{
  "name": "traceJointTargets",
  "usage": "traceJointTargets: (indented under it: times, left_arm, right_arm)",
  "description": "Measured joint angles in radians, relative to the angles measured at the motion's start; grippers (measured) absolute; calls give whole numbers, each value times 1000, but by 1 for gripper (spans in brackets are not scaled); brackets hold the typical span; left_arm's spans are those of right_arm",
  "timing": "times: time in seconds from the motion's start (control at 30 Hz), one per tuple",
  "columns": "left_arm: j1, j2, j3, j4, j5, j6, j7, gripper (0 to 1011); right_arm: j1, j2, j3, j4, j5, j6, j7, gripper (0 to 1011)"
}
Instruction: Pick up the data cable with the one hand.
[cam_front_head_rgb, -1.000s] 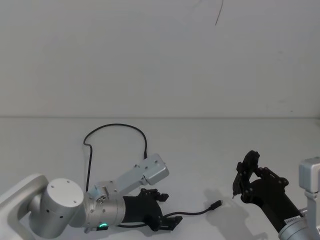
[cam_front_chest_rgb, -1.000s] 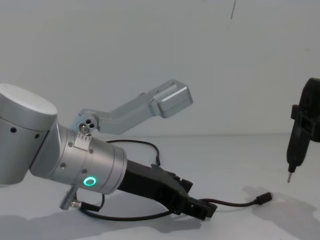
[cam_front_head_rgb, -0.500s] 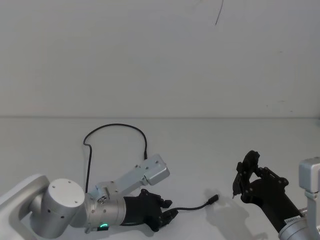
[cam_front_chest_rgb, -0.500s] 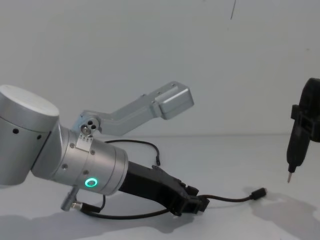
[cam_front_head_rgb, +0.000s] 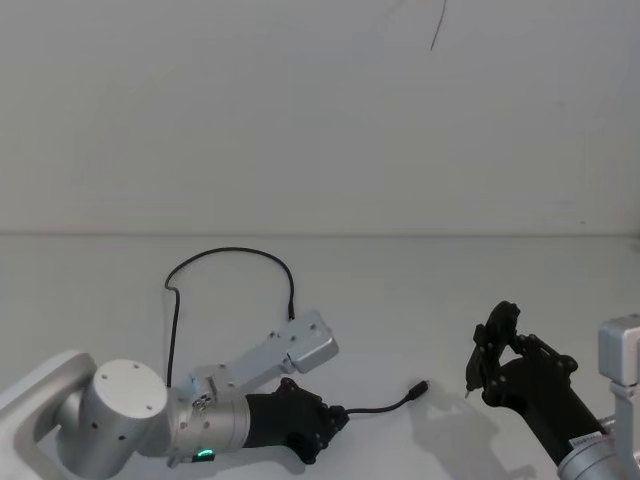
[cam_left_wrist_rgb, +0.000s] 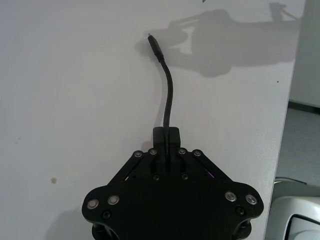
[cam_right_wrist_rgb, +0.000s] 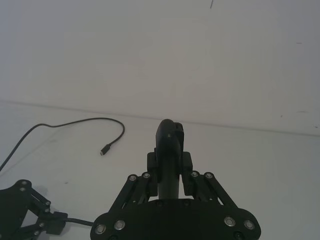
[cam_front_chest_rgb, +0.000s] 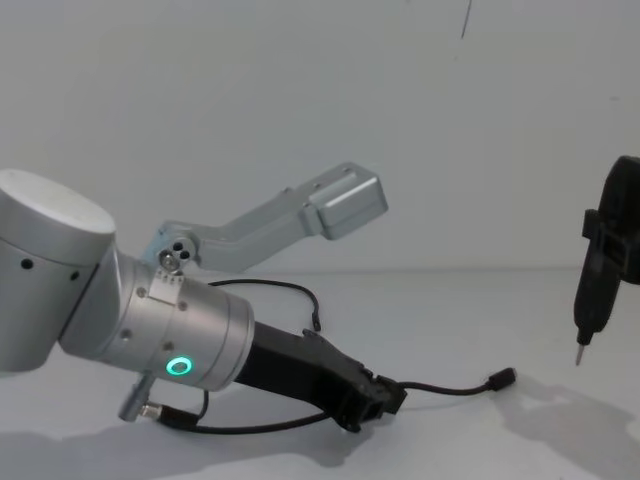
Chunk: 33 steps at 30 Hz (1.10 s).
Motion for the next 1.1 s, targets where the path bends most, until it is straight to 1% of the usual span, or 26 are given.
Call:
traceJointTargets:
  times: [0.13,0.27,0.43,0.63,0.87,1.07,1.1]
  left_arm:
    - [9,17,-3,-18,6,-23,-1,50]
    - [20,41,-10,-38,6,-52,-19,50]
    - [32,76,-20,-60,-11,-89,-61,49]
    - [42,112,-30,-74,-41,-131,-115,50]
    - [51,143,-40,-83,-67,-171,-155,49]
    - [57,161,-48,-88,-86,-199,-172,49]
    - [57,163,-49,-89,-88,-201,-174,49]
  right_arm:
    - [-6,-3,6,-7,1,-2,-1,263]
    - [-17,-11,18,-19,5,-15,-8,263]
    - [-29,-21,32,-35,17,-33,-14,263]
    - [-45,-39,53,-55,48,-55,-13,263]
    - [-62,-59,76,-71,113,-67,15,263]
    - [-78,-73,98,-87,196,-58,55,263]
    - [-82,-75,102,-91,218,-51,67,263]
